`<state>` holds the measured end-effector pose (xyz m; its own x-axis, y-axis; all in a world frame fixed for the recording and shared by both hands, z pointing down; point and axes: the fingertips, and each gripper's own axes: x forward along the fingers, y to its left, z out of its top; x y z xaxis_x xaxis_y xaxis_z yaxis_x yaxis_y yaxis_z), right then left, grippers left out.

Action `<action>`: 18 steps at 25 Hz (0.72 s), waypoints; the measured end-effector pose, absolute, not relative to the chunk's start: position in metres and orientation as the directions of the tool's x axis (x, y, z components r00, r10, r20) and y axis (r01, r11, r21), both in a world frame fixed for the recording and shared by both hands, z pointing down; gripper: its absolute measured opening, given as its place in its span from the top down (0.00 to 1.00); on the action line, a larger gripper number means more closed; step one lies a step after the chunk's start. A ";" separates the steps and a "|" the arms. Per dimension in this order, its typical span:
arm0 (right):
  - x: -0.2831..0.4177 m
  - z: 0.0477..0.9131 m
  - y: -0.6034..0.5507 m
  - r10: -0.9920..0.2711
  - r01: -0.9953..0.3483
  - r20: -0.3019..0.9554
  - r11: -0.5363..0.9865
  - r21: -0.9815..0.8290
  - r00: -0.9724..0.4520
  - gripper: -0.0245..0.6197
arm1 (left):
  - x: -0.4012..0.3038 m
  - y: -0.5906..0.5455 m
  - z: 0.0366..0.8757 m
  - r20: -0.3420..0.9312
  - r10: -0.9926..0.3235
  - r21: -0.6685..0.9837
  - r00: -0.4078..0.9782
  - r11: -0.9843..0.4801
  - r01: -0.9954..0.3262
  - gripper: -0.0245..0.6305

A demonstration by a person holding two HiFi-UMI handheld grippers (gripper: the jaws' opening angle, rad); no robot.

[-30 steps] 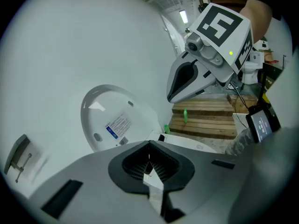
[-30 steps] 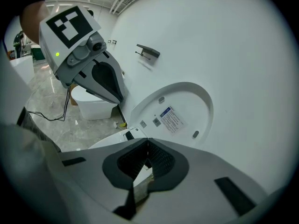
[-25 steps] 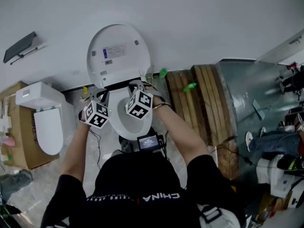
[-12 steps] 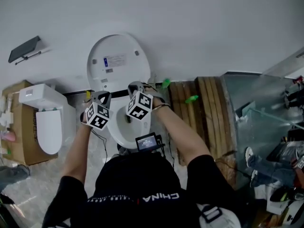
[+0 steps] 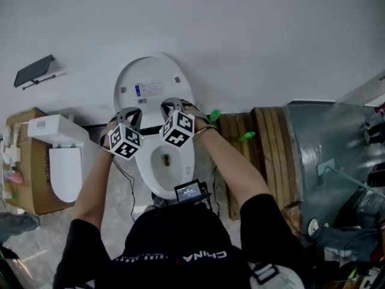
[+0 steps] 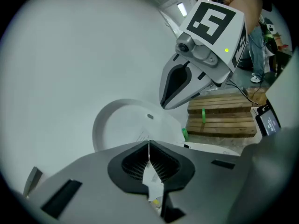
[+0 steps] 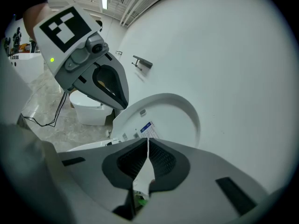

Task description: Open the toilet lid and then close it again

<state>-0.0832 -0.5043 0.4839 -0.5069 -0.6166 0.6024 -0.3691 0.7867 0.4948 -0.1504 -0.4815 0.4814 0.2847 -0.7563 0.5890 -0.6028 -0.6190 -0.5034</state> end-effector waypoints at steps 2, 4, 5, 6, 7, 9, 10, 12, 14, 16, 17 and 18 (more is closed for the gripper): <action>-0.090 0.473 -0.522 -0.603 -0.360 0.601 0.797 0.485 -0.524 0.94 | -0.153 -0.502 0.470 0.590 -0.757 -0.511 0.282 -0.620 -0.596 0.94; -0.097 0.461 -0.543 -0.596 -0.352 0.600 0.802 0.483 -0.534 0.93 | -0.158 -0.525 0.461 0.588 -0.762 -0.530 0.271 -0.616 -0.582 0.94; -0.100 0.455 -0.555 -0.597 -0.350 0.598 0.801 0.486 -0.535 0.93 | -0.160 -0.537 0.456 0.586 -0.767 -0.547 0.261 -0.612 -0.571 0.94; -0.102 0.449 -0.567 -0.597 -0.347 0.598 0.801 0.488 -0.535 0.91 | -0.162 -0.549 0.452 0.584 -0.772 -0.561 0.250 -0.607 -0.563 0.94; -0.105 0.444 -0.579 -0.594 -0.342 0.600 0.802 0.489 -0.536 0.85 | -0.164 -0.561 0.447 0.579 -0.779 -0.574 0.242 -0.599 -0.558 0.94; -0.110 0.435 -0.603 -0.592 -0.327 0.599 0.803 0.498 -0.539 0.78 | -0.169 -0.584 0.436 0.562 -0.794 -0.594 0.231 -0.582 -0.556 0.93; -0.113 0.431 -0.615 -0.595 -0.325 0.595 0.799 0.505 -0.540 0.75 | -0.172 -0.596 0.430 0.555 -0.800 -0.599 0.229 -0.575 -0.558 0.89; -0.116 0.422 -0.640 -0.606 -0.333 0.585 0.791 0.513 -0.539 0.71 | -0.178 -0.619 0.422 0.553 -0.801 -0.594 0.229 -0.571 -0.567 0.82; -0.119 0.417 -0.660 -0.608 -0.338 0.587 0.790 0.511 -0.534 0.68 | -0.184 -0.639 0.416 0.559 -0.795 -0.572 0.235 -0.575 -0.585 0.78; -0.123 0.417 -0.675 -0.591 -0.328 0.606 0.804 0.496 -0.532 0.68 | -0.192 -0.655 0.416 0.578 -0.780 -0.540 0.240 -0.586 -0.605 0.75; -0.125 0.418 -0.681 -0.580 -0.321 0.618 0.813 0.486 -0.531 0.68 | -0.196 -0.661 0.419 0.596 -0.765 -0.519 0.241 -0.597 -0.611 0.75; -0.127 0.419 -0.686 -0.568 -0.315 0.630 0.821 0.475 -0.530 0.68 | -0.199 -0.667 0.423 0.619 -0.747 -0.496 0.243 -0.612 -0.616 0.75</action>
<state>-0.1269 -0.6859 0.4192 -0.5298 -0.5680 0.6298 -0.3154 0.8213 0.4754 -0.1990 -0.6668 0.4230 0.2428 -0.7467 0.6192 -0.6159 -0.6118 -0.4963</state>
